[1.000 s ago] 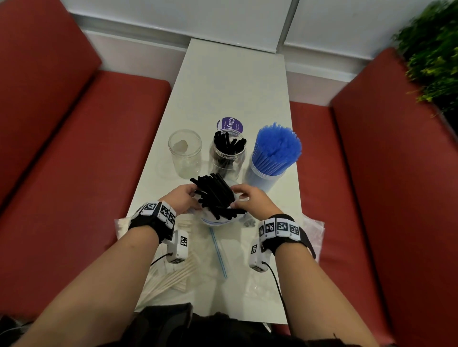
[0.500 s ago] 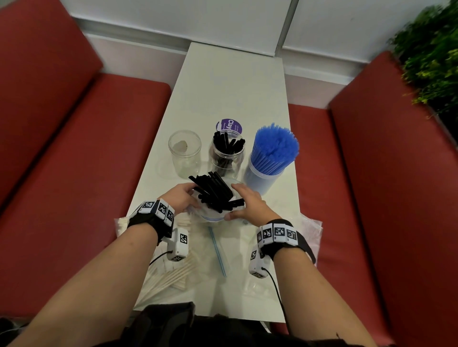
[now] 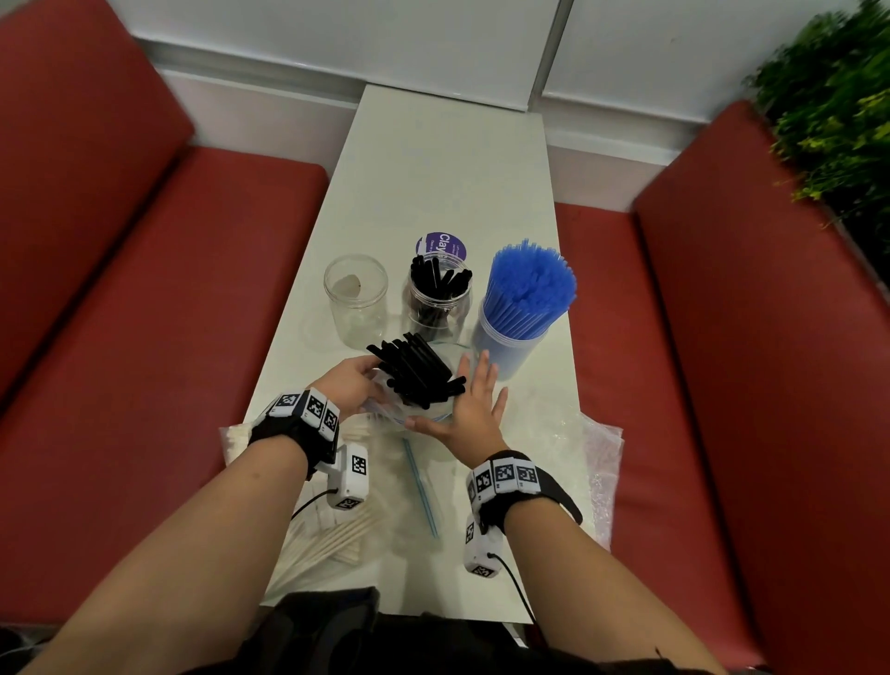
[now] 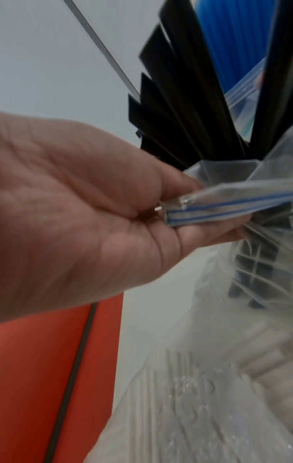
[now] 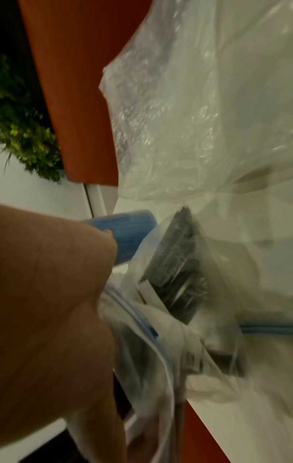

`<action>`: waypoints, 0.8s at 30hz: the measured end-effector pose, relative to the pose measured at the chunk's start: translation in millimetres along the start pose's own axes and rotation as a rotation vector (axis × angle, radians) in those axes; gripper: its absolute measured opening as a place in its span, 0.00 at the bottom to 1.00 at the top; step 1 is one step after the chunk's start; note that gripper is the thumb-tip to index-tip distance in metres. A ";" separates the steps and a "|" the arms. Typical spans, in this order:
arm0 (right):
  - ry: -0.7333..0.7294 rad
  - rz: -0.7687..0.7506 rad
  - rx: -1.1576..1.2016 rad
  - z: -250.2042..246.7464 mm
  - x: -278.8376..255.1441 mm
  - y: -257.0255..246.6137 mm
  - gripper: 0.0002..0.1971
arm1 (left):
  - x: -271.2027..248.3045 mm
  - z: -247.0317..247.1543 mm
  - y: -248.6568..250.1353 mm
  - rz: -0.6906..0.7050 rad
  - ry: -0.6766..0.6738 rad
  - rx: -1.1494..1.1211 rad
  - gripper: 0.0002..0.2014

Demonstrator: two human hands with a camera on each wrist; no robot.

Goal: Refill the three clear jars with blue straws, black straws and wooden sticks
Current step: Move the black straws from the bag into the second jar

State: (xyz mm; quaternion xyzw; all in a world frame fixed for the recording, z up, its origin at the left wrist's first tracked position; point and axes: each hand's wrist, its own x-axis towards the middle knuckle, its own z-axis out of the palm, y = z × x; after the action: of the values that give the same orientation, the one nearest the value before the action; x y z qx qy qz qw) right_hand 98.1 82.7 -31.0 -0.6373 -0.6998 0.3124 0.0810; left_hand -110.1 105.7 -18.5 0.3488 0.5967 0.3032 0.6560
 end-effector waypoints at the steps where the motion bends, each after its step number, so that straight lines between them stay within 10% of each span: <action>1: 0.019 -0.035 -0.049 1.3 0.7 -3.6 0.69 | -0.3 1.0 0.3 0.004 -0.007 0.000 0.27; 14: 0.445 -0.381 -0.051 19.4 -0.8 -38.1 0.25 | -7.0 5.6 5.7 0.010 -0.082 0.066 0.19; 24: 0.279 -0.352 0.347 18.2 6.0 -42.2 0.16 | -8.1 -2.4 4.6 0.011 -0.019 0.156 0.19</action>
State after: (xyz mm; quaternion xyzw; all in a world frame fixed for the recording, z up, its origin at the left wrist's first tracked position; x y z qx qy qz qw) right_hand 52.3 82.6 -24.4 -0.5194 -0.7180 0.3177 0.3374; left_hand -113.2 102.0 -10.2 0.4051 0.6103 0.2559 0.6308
